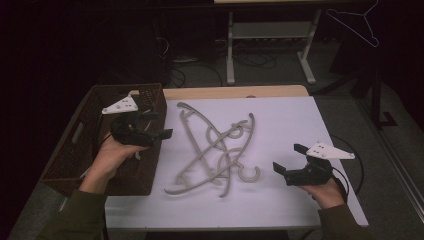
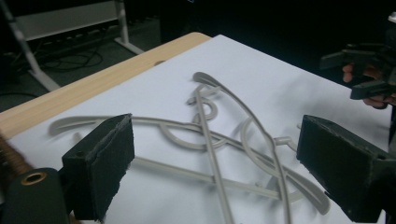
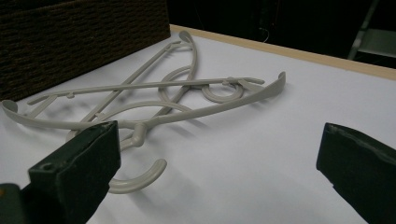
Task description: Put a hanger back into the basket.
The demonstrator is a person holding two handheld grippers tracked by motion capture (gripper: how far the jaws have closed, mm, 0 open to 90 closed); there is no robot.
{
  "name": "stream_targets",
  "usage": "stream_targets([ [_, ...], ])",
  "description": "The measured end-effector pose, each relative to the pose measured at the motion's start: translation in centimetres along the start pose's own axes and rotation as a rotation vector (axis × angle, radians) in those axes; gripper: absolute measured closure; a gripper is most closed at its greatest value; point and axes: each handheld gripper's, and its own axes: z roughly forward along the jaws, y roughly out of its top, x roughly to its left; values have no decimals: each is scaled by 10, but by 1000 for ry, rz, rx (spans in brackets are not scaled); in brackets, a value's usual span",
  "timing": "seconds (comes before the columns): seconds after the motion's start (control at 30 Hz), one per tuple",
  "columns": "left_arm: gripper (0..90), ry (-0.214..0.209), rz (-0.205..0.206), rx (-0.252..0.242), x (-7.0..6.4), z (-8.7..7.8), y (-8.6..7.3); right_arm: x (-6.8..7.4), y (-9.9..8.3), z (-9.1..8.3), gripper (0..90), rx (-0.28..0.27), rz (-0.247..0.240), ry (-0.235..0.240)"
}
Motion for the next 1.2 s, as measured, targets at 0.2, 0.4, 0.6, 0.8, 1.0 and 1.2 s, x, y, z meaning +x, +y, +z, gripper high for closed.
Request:
stream_targets([
  [0.2, 109, -31, 12, -2, -11, 14, 3, 0, 0, 0, 0, 1, -2, 2],
  [0.4, 111, -67, 32, -10, -25, 29, 4, 0, 0, 0, 0, 1, -2, 3],
  [0.6, 112, -98, 46, 0, -38, 45, 2, -1, 1, 0, 0, -3, -3, 0],
  [0.8, 123, -124, 47, 27, -48, 63, -9, -1, 0, 0, 0, 1, -2, 4],
  [1.0, 134, -134, 51, 66, -54, 77, -25, -1, 0, 0, 0, -3, -1, 2],
  [1.2, 149, -134, 76, 123, -59, 86, -40, -1, 0, 0, 0, 1, -5, 2],
])
